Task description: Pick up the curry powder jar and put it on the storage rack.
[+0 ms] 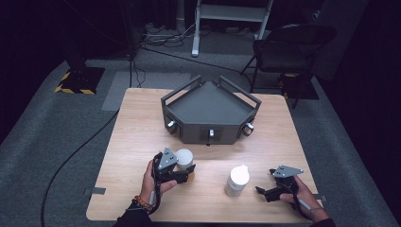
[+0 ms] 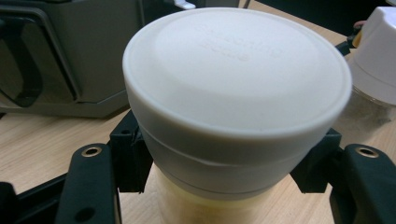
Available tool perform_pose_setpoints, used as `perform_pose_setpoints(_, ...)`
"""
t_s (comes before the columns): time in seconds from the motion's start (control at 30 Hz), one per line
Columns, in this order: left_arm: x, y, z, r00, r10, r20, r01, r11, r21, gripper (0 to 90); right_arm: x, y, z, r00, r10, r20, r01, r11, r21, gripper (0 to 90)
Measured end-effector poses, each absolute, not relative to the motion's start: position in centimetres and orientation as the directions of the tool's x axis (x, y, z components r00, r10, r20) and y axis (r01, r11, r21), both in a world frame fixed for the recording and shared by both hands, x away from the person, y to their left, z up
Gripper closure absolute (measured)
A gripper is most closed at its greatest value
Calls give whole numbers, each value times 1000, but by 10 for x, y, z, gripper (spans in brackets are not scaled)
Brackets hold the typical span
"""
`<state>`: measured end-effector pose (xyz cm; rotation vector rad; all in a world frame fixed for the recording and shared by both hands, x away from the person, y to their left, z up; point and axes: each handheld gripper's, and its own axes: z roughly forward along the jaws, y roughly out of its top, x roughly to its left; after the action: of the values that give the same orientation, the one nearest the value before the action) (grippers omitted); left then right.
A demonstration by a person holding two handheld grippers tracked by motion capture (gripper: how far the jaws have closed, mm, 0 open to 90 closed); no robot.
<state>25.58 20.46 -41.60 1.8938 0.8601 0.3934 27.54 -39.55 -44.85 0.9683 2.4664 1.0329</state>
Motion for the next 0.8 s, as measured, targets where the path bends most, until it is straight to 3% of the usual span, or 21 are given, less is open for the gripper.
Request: perform_pose_setpoints(0.8, 270, 191, -383, 662, 745, -82, 375, -235, 897, 349, 275, -396, -449, -730, 684, -13, 471, 516, 716, 0)
